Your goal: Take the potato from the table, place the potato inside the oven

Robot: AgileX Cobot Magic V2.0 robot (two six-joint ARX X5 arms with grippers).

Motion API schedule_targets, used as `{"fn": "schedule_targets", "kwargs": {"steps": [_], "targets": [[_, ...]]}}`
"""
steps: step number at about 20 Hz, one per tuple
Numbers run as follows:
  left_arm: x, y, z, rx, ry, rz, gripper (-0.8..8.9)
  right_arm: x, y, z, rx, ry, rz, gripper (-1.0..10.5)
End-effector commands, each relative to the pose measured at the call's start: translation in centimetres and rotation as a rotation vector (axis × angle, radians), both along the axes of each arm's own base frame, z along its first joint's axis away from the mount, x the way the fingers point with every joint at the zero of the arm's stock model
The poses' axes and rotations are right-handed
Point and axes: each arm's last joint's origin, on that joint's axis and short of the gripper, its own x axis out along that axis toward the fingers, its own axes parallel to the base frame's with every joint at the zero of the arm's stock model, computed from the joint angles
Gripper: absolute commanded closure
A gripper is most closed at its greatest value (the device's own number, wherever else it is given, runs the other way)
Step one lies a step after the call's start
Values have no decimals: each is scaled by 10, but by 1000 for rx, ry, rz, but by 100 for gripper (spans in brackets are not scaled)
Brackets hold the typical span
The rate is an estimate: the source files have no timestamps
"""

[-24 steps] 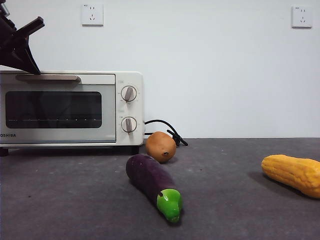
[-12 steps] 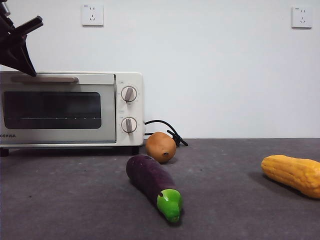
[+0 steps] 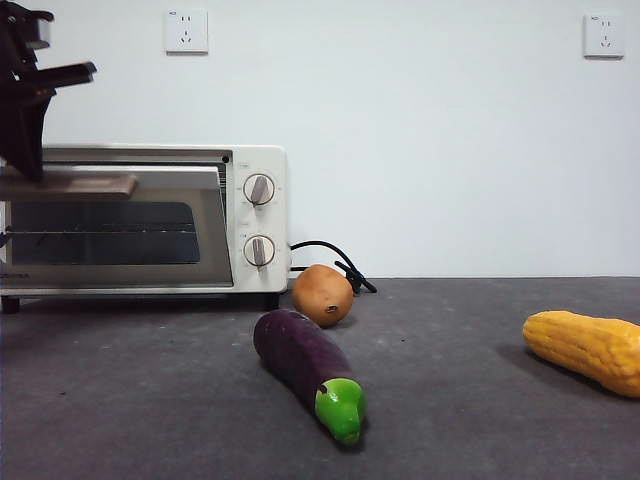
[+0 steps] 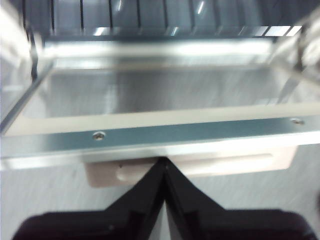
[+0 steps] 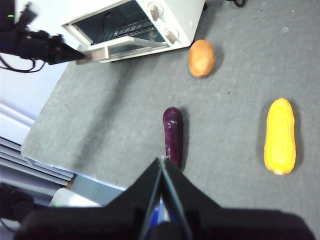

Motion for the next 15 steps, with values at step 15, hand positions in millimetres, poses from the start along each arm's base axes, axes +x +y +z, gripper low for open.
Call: {"fn": "schedule_targets", "kwargs": {"steps": [15], "targets": [[-4, -40, -50, 165, 151, -78, 819, -32, 0, -4, 1, -31, 3, 946]]}}
